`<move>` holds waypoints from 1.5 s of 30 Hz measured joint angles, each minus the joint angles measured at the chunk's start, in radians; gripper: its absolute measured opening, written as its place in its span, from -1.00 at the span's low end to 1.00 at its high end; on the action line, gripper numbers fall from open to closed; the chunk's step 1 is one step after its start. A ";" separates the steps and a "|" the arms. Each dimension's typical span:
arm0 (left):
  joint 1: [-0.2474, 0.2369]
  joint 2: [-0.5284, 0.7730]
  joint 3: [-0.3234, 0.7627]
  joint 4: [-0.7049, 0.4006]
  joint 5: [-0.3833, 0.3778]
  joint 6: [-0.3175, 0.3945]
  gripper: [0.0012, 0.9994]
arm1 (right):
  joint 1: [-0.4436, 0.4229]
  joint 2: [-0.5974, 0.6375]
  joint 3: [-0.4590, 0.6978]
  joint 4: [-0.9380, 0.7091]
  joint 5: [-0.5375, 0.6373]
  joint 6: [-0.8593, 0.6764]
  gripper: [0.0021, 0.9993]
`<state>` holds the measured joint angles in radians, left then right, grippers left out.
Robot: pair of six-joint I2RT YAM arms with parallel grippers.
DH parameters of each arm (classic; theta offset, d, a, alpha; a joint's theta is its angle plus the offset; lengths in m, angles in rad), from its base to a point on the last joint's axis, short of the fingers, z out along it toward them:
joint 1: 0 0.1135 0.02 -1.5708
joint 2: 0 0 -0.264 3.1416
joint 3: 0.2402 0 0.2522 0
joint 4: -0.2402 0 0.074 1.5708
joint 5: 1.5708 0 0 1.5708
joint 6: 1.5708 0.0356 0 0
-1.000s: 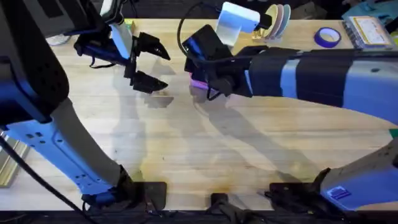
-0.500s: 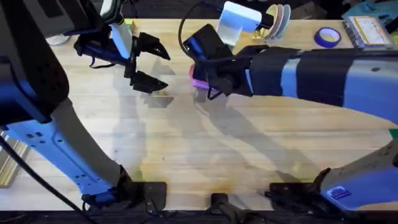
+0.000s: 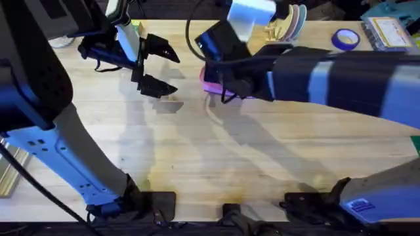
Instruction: Unzip the bag, pick up the pens from the table one at a time and place them inside, then zip the bag closed.
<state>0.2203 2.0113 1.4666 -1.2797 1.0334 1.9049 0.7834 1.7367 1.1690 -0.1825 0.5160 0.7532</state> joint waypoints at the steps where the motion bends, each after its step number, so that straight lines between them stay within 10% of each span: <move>1: -0.001 0.000 0.000 0.000 0.003 0.000 0.99 | 0.000 -0.013 0.000 0.000 0.000 -0.013 -0.94; 12: -0.097 0.000 0.000 0.111 0.036 -0.033 0.99 | 0.000 -0.064 0.000 -0.050 -0.006 -0.100 -0.94; 15: -0.199 0.000 0.001 0.350 0.044 -0.249 0.99 | 0.000 -0.064 0.000 -0.050 -0.008 -0.104 -0.94; 32: -0.269 0.036 0.003 0.412 0.047 -0.388 0.99 | 0.000 -0.064 0.000 -0.042 -0.007 -0.107 -0.94; 34: -0.268 0.090 0.003 0.415 0.049 -0.400 0.85 | 0.000 -0.064 0.000 -0.041 -0.007 -0.107 -0.94; 39: -0.268 0.101 0.003 0.429 0.052 -0.406 -0.29 | 0.000 -0.064 0.000 -0.040 -0.007 -0.107 -0.94; 40: -0.268 0.101 0.004 0.437 0.052 -0.407 -0.75 | 0.000 -0.064 0.000 -0.040 -0.008 -0.107 -0.94; 45: -0.268 0.101 0.004 0.443 0.055 -0.409 -0.91 | -0.001 -0.064 0.000 -0.041 -0.008 -0.121 -0.94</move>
<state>-0.0482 2.1120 1.4704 -0.8368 1.0885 1.4960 0.7819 1.6729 1.1691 -0.2230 0.5083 0.6325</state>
